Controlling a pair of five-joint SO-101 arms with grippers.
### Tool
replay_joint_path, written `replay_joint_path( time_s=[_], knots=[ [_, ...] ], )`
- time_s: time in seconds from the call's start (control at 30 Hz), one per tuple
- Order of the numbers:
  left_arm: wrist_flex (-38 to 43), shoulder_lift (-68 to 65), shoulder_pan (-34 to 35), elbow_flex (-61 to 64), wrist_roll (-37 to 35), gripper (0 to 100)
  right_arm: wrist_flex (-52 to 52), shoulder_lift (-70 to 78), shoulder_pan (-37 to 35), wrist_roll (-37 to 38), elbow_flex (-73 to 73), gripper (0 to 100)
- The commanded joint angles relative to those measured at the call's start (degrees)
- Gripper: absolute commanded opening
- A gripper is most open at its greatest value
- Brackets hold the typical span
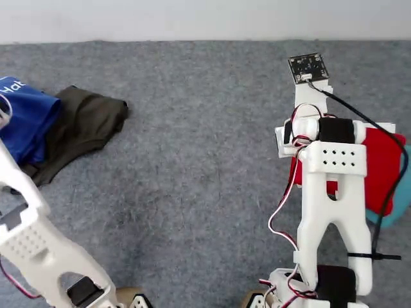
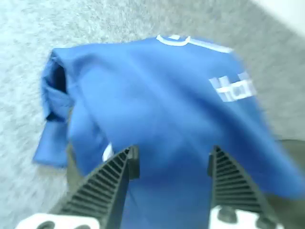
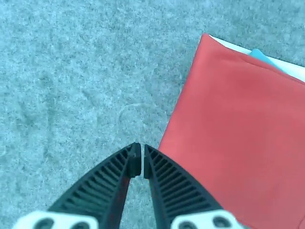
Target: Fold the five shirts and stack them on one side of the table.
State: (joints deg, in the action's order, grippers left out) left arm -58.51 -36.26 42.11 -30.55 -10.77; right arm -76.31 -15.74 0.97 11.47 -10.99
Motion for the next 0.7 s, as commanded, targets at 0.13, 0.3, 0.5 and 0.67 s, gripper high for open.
replay_joint_path(
  time_s=[0.13, 0.3, 0.5, 0.67],
  knots=[
    [-10.5, -11.9, -0.4, -24.1, -4.6, 1, -0.6, -2.1, -0.1, -0.5, 2.7, 2.1],
    [-21.8, -12.1, -2.9, -41.6, -4.3, 1, -0.6, -1.5, -0.2, -0.5, 2.6, 2.1],
    [-36.3, -12.7, -10.4, -63.3, 1.4, 1, -0.6, -1.5, 0.1, -0.6, 2.6, 2.1],
    [-41.0, -7.6, -19.2, -65.6, 1.5, 1, -0.6, -1.5, 0.1, -5.3, 2.5, 2.1]
  ],
)
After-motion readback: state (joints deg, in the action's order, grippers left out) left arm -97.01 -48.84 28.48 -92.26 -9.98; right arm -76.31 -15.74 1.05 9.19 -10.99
